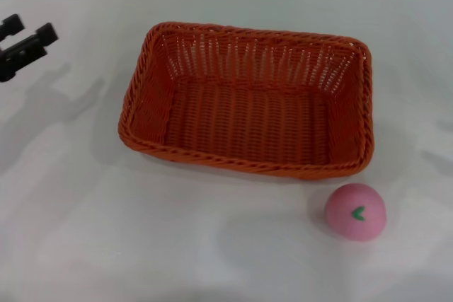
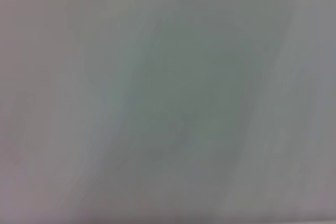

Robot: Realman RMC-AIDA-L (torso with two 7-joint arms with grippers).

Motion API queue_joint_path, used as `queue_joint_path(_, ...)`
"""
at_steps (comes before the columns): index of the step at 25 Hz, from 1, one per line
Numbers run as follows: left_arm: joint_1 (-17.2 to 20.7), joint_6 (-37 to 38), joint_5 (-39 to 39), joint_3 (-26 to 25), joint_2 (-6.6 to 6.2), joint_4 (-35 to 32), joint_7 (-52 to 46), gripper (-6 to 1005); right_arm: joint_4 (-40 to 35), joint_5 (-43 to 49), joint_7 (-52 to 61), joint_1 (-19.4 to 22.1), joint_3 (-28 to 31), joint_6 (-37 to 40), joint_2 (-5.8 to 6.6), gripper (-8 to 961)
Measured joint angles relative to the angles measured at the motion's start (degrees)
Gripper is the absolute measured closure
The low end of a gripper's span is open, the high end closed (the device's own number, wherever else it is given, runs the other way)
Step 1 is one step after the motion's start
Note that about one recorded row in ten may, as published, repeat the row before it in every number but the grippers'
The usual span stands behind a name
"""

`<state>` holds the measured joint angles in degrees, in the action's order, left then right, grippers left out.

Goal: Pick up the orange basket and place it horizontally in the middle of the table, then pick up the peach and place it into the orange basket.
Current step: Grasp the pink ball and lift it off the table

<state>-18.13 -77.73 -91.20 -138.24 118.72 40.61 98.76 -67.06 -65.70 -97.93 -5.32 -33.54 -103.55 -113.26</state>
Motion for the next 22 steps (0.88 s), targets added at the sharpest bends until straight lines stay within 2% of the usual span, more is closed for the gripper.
queue_joint_path(3, 1.5, -1.7, 3.1, 0.0, 0.07, -0.7, 3.5, 173, -1.7, 0.8, 3.9, -0.1, -5.2, -0.6, 0.79, 251)
queue_joint_path(8, 3.2, -4.5, 5.4, 0.0, 0.11, -1.2, 7.7, 171, -1.2, 0.9, 8.2, -0.8, -12.2, -1.2, 2.99, 253)
queue_joint_path(12, 3.6, -4.9, 5.4, 0.1, 0.13, -1.5, 8.7, 172, 0.2, 1.1, 9.9, -2.0, -17.6, -1.3, 3.42, 254)
queue_joint_path(16, 3.5, -5.6, 5.4, 0.0, 0.2, -2.6, 10.4, 172, 4.8, 2.6, 9.7, -4.7, -21.4, -1.1, 2.58, 255)
queue_joint_path(22, 3.6, -6.6, 5.5, 0.0, 0.19, -3.0, 11.3, 171, 10.8, 9.4, 8.6, -9.3, -21.5, 0.2, -0.05, 257)
